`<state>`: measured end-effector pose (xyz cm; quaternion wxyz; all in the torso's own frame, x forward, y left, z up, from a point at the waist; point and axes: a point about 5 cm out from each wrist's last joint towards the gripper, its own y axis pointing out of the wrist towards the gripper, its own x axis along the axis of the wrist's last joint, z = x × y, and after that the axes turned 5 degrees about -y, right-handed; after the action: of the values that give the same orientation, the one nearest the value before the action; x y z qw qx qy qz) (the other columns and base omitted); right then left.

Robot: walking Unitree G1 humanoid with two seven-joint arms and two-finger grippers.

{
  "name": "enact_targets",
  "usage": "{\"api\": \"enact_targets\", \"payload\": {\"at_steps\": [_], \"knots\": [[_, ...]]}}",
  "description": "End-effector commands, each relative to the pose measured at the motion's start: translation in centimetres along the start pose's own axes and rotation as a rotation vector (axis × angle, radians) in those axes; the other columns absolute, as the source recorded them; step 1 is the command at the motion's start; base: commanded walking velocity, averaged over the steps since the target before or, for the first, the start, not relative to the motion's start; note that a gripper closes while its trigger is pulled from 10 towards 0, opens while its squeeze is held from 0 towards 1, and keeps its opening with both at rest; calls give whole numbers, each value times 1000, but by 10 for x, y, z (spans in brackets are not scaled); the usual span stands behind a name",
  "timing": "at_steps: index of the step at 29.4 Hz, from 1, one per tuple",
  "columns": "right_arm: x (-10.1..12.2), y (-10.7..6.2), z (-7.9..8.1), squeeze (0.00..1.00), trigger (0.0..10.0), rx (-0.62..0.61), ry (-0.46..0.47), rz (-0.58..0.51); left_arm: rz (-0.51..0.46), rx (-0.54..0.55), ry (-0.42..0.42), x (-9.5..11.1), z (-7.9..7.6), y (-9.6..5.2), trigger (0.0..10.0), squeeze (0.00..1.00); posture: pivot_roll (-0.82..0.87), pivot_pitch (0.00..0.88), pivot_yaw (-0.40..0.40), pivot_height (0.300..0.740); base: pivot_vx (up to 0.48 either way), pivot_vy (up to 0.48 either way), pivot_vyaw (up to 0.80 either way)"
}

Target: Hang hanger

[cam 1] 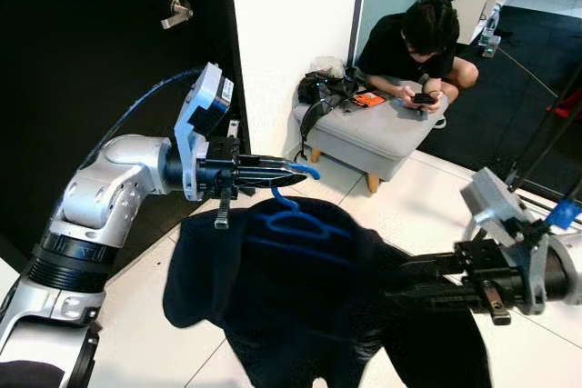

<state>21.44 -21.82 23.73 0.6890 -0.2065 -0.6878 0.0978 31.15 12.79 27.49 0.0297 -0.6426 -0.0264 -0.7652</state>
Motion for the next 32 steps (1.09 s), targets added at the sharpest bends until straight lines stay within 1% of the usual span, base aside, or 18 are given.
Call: {"api": "enact_targets", "payload": {"at_steps": [1,6,7,8,10,12,14,18,19,21,22,23,24,25,26,28,30,32], "knots": [[0,0,0,1000,10000,5,-14,10,16,5,43,7,2,-2,0,0,15,45,49,740,0,0,0],[-4,-6,1,1000,10000,-1,-10,57,23,10,53,7,4,-3,0,0,12,45,47,740,0,0,0],[-8,-14,-1,1000,10000,-27,-5,109,32,14,62,7,5,-3,0,0,11,46,47,740,0,0,0],[-8,-14,-1,1000,10000,-27,-5,109,32,14,62,7,5,-3,0,0,11,46,47,740,0,0,0],[-18,-30,-6,1000,10000,-110,-4,221,59,24,84,6,8,-5,0,0,11,46,47,740,0,0,0],[-20,-36,-9,1000,10000,-150,-8,246,62,27,90,5,9,-5,0,0,9,49,49,740,0,0,0],[-20,-39,-13,1000,10000,-205,-28,247,57,36,87,4,10,-4,0,0,8,48,49,740,0,0,0],[-20,-39,-13,1000,10000,-205,-28,247,57,36,87,4,10,-4,0,0,8,48,49,740,0,0,0],[-20,-40,-21,1000,10000,-293,-47,217,58,63,75,1,12,-3,0,0,7,48,50,740,0,0,0],[-20,-40,-21,1000,10000,-293,-47,217,58,63,75,1,12,-3,0,0,7,48,50,740,0,0,0],[-30,-37,-42,0,10000,-525,-28,147,110,182,19,-18,19,0,4431,0,10,49,49,740,0,0,0],[-30,-37,-42,0,10000,-525,-28,147,110,182,19,-18,19,0,4431,0,10,49,49,740,0,0,0],[-46,-25,-59,0,10000,-737,54,51,209,278,-66,-49,19,0,10000,0,15,49,49,740,0,0,0],[-62,-10,-68,0,10000,-864,139,0,269,366,-156,-74,17,-1,10000,0,15,49,49,740,0,0,0],[-62,-10,-68,0,10000,-864,139,0,269,366,-156,-74,17,-1,10000,0,15,49,49,740,0,0,0],[-88,12,-72,0,10000,-987,309,-51,299,507,-283,-102,13,-4,10000,0,22,52,49,740,0,0,0],[-102,22,-71,0,10000,-1042,382,-60,253,617,-348,-108,15,-7,10000,0,23,51,46,740,0,0,-622],[-110,26,-72,0,10000,-1086,427,-66,202,672,-398,-112,16,-6,10000,0,21,48,43,740,0,0,-712]]}}
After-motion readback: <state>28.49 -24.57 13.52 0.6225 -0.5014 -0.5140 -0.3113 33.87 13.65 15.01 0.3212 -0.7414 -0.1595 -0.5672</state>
